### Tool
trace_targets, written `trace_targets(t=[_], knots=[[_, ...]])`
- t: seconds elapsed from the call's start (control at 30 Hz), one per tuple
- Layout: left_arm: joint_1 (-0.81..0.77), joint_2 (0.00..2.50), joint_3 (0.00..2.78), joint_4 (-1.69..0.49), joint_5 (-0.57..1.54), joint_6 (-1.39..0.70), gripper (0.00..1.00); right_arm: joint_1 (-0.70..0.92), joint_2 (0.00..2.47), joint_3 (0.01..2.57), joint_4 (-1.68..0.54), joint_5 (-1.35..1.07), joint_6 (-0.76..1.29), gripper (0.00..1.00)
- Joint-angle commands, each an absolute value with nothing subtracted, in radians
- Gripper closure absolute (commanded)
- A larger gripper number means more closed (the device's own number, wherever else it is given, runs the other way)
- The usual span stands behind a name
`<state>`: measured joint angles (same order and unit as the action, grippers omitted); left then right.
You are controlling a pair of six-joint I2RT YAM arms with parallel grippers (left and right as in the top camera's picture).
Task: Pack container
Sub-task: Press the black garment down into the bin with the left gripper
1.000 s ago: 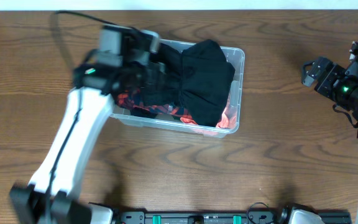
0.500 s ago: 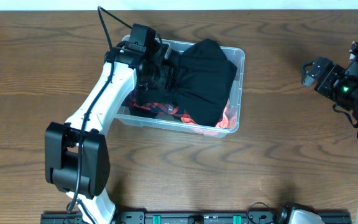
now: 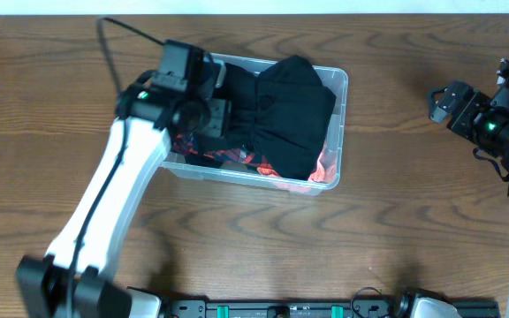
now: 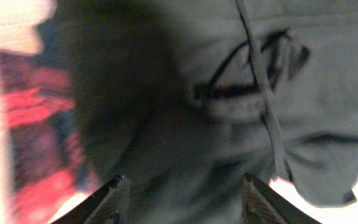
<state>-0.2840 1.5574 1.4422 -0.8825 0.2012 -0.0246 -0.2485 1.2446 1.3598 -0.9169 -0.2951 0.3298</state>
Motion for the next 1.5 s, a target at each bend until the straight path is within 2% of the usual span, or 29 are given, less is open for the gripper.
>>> trace_targets(t=[0.0,0.27,0.53,0.9,0.97,1.13,1.27,1.47], knots=[[-0.282,1.563,1.427,-0.922,0.145,0.005,0.42,-0.255,1.239,1.364,-0.917,-0.295,0.336,0.01],[-0.295,1.691,1.287,-0.873,0.145,0.026,0.42,-0.255,1.239,1.364,-0.917,-0.295,0.336,0.01],[-0.329,1.815,1.274,-0.867,0.137,0.022,0.42,-0.255,1.239,1.364,-0.917,-0.295,0.336,0.01],[-0.329,1.570,1.444,-0.937,0.101,-0.024,0.41,-0.255,1.239,1.364,-0.917,-0.295,0.336,0.01],[-0.329,1.513,1.456,-0.896,0.108,-0.024,0.35,-0.255,1.239,1.364,-0.917,-0.295,0.336,0.01],[-0.329,1.465,1.455,-0.728,0.212,-0.023,0.33,-0.255,1.239,1.364,-0.917,-0.295,0.336,0.01],[-0.329,1.536,1.455,-0.645,0.216,0.011,0.32,-0.255,1.239,1.364,-0.917,-0.295,0.336,0.01],[-0.326,1.768,1.455,-0.600,0.217,0.029,0.32,-0.255,1.239,1.364,-0.917,-0.295,0.336,0.01]])
